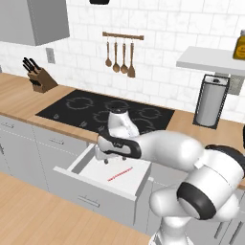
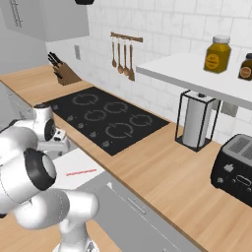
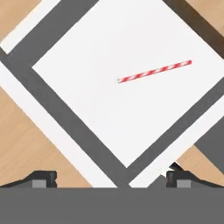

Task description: Take a straw from the drawer in front and place it inside the glass cup on the dining counter.

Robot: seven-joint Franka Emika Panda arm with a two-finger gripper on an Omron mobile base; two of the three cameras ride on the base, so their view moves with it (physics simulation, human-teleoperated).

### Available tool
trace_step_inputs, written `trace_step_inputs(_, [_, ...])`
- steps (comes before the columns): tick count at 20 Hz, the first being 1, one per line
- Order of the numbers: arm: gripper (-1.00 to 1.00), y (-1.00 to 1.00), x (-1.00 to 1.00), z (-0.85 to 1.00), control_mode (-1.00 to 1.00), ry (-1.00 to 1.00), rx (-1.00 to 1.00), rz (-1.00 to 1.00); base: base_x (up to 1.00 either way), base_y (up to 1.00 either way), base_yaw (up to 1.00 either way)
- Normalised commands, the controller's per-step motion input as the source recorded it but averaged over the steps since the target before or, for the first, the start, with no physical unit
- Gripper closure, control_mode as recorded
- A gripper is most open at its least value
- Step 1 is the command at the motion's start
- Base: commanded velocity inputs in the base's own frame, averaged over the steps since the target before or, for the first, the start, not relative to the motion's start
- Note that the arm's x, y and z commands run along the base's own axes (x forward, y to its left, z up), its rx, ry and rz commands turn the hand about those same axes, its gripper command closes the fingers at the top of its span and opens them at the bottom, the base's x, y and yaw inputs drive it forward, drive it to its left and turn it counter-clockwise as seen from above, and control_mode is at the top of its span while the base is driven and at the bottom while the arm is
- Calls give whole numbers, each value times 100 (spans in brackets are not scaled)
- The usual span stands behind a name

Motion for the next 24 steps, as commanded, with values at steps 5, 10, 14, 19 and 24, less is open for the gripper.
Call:
trace_step_inputs(5, [-100, 0, 0, -69, -100, 0, 0, -12, 0, 0, 0])
trace_step_inputs(10, [-100, 0, 0, -77, -100, 0, 0, -15, 0, 0, 0])
trace_step_inputs(14, [-100, 0, 0, -73, -100, 2, 1, -15, 0, 0, 0])
trace_step_inputs(19, [-100, 5, 0, -45, -100, 1, 1, -12, 0, 0, 0])
trace_step_inputs(24, [-100, 30, -1, -23, -100, 9, 2, -8, 0, 0, 0])
